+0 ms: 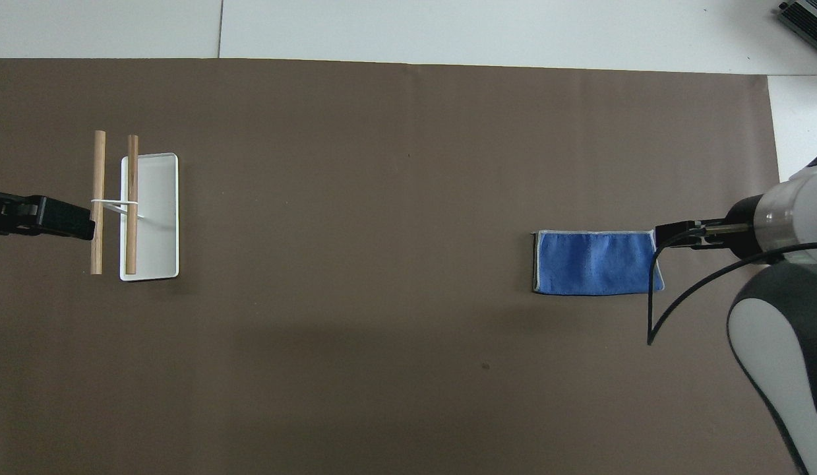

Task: Right arm passes towel to left arm to hang
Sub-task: 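Reach the right gripper down and grasp the blue towel's edge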

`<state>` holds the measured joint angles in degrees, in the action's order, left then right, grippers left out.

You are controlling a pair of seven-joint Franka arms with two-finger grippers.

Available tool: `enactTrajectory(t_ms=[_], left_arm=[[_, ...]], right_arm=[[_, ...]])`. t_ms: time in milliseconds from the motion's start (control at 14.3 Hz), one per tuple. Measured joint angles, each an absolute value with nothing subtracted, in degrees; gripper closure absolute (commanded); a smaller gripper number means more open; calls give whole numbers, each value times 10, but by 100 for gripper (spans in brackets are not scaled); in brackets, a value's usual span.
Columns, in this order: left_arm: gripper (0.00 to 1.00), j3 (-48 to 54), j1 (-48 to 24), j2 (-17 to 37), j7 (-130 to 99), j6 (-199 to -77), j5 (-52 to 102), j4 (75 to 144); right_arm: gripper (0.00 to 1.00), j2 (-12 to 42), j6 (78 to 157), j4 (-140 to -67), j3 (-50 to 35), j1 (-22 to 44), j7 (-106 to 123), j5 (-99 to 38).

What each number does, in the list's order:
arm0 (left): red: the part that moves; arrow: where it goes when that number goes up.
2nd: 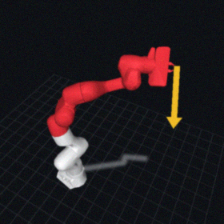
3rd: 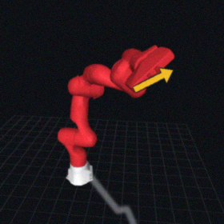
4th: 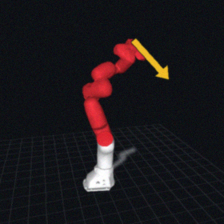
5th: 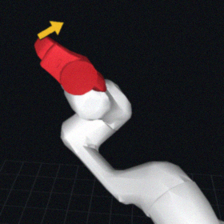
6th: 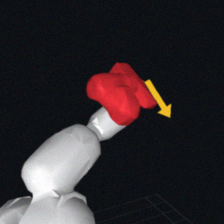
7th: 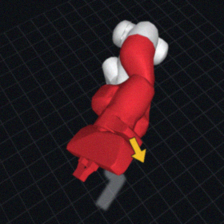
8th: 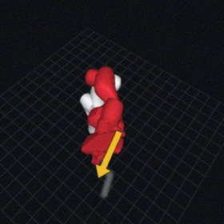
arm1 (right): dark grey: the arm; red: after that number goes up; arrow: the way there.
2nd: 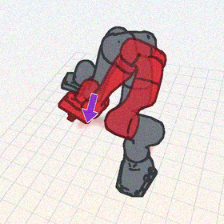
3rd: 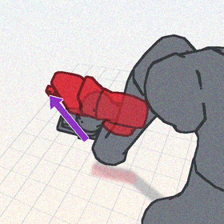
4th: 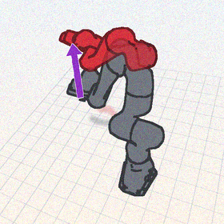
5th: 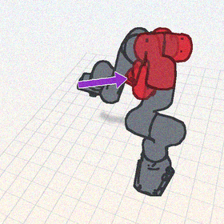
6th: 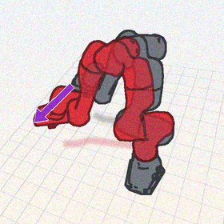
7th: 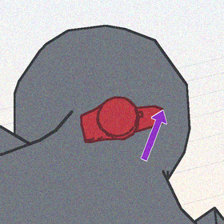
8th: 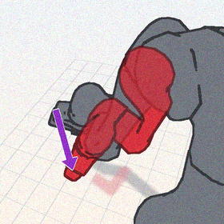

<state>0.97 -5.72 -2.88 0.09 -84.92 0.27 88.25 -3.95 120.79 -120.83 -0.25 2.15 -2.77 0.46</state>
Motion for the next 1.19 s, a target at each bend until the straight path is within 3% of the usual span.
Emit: enactTrajectory(t_ms=[630,1190], left_arm=[[0,10,-57,-29,1,-849,3,882],[0,10,-57,-29,1,-849,3,882]], right_arm=[[0,70,1402,-1284,-2,19,-12,-15],[0,89,1449,-1316,0,10,56,-68]])
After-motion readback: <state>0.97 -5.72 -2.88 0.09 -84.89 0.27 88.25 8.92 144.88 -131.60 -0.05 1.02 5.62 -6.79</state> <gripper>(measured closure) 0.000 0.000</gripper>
